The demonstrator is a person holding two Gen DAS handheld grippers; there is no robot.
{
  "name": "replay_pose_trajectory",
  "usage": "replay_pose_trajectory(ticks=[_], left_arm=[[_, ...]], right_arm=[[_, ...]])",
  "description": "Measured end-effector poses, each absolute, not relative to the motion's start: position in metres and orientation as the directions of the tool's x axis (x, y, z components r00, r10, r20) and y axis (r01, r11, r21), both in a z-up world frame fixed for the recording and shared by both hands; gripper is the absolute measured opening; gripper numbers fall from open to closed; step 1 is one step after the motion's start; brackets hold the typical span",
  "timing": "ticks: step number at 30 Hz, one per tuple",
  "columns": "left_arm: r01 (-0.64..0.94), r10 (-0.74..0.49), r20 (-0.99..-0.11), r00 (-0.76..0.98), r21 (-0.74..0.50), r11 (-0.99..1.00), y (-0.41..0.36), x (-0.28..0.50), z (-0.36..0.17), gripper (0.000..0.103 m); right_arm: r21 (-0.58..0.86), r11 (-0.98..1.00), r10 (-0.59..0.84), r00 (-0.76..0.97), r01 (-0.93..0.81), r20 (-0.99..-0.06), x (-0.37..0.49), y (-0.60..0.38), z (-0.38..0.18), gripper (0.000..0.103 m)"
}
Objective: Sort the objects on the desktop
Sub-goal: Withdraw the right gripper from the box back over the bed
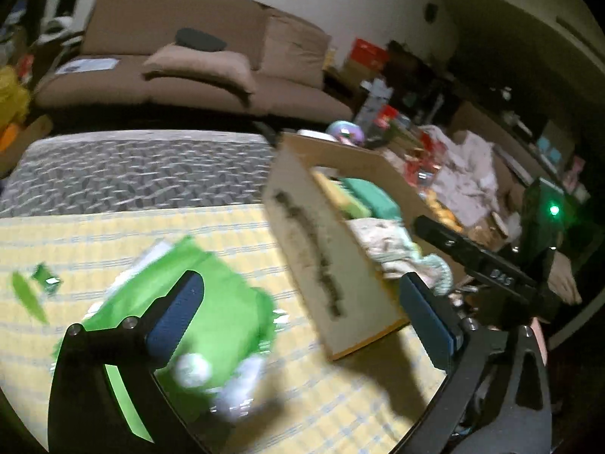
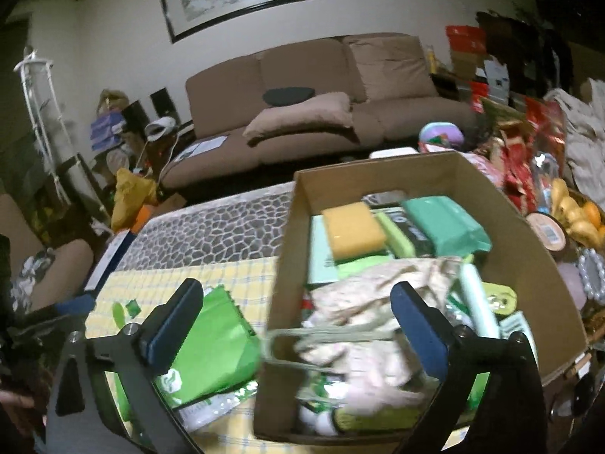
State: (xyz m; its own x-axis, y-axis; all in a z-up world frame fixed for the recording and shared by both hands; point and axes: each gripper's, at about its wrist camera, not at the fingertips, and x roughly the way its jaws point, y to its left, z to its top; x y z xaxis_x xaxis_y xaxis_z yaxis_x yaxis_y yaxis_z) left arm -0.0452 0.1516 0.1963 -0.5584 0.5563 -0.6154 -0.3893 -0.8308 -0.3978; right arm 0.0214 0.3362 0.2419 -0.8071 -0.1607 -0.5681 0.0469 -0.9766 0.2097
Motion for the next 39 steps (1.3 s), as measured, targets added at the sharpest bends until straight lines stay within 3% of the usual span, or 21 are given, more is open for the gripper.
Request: replay_pose_trajectory(ticks=[13, 30, 39], left_arm=[[-0.165, 0.321, -0.646, -0.692, -0.291, -0.942, 0.048, -0.031, 0.191, 0.103], [-0.071, 0.224, -0.678, -0.7, -0.246, -0.967, -0.009, -0.022, 0.167, 0.103], [0.007, 0.176, -0.72, -0.671, -0.244, -0.97, -0.048, -0.037, 0.125, 0.103]], right_arm=[[0.145, -0.978, -0.207, -0.791, 0.151, -0.575, 0.009, 0.259, 0.242, 0.102], [0.079, -0.965, -0.244, -0.74, 0.251, -0.626, -0.008, 0.17, 0.223, 0.102], [0.054, -0.955, -0.251, -0.699, 0.291, -0.67, -0.02, 0.137, 0.203, 0.102]])
